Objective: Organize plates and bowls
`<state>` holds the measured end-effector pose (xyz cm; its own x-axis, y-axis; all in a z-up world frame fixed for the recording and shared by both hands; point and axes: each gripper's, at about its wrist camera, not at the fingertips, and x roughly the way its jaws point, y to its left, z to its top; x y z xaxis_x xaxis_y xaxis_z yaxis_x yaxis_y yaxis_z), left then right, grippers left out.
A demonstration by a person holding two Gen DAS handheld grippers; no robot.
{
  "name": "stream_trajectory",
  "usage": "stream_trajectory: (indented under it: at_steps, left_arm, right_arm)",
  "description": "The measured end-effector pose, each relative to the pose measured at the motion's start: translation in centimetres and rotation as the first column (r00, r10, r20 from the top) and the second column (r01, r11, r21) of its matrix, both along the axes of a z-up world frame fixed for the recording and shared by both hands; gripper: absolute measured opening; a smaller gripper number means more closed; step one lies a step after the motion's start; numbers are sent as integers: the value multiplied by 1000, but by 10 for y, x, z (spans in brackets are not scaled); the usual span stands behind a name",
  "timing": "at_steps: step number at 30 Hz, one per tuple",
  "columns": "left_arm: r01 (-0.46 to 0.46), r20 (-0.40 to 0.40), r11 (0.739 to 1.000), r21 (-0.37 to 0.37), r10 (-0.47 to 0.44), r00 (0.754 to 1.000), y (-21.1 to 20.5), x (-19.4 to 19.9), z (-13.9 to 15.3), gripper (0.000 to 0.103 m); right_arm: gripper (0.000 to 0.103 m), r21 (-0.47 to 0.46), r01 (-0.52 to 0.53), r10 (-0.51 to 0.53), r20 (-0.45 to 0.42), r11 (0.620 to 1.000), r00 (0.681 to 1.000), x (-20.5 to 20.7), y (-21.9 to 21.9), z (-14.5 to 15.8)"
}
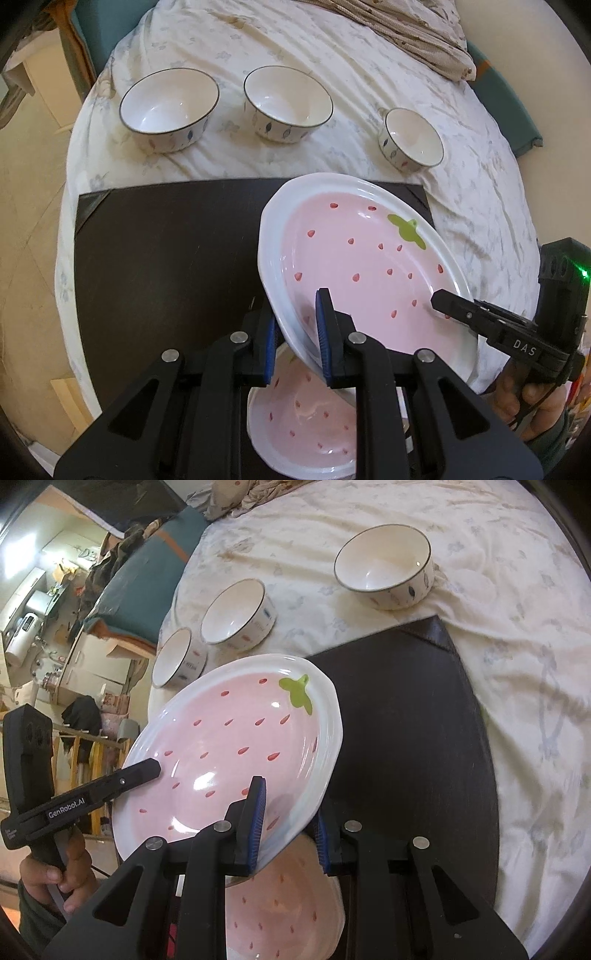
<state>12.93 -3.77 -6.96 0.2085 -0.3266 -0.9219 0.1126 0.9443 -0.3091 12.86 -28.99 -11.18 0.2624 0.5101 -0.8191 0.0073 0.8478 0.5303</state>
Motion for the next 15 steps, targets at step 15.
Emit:
stream_trajectory:
  at_steps: [15]
  left_arm:
    - [20, -14, 1000, 8, -20, 1000, 6, -51, -4, 16]
  right_arm:
    - [26, -43, -35, 35, 15, 998, 999, -50, 13, 8]
